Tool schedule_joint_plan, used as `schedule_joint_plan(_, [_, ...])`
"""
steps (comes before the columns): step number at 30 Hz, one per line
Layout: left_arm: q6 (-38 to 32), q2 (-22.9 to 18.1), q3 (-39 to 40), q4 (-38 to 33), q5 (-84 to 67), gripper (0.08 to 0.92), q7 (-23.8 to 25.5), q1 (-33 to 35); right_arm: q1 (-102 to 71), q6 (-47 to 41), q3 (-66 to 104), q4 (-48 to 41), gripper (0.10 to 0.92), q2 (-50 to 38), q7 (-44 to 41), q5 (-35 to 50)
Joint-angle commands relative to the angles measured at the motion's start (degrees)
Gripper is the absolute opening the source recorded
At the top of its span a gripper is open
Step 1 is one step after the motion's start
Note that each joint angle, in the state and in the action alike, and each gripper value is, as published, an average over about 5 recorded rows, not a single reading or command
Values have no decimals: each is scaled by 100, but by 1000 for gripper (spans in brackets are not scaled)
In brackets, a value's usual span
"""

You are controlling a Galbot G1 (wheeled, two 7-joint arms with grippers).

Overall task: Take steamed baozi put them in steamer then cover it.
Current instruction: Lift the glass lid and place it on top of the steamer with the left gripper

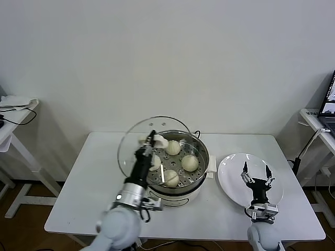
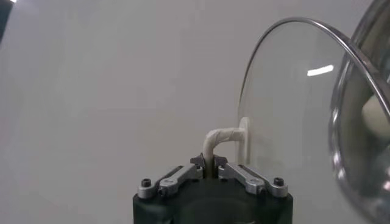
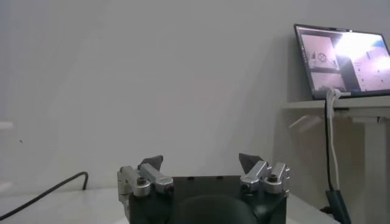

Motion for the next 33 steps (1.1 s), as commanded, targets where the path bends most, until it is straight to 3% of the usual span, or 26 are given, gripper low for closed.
schedule_joint_plan(1, [858,-485,1237,913,406,188,496,-716,112,-24,6,-94,823,34,14,3])
schedule_joint_plan(10, [843,-587,1222,1119,646,188,564,-893,144,-35,39,-138,823,84,10,3])
schedule_joint_plan(23, [699,-594,1221,1393,1382,188,1045,-1118,171,-33,41,-210,823,135,-22,20])
schedule_joint_plan(33, [800,-590,1261,1440,988,188,1197,-1206,183,-35,53,-232,823,150,-34,32])
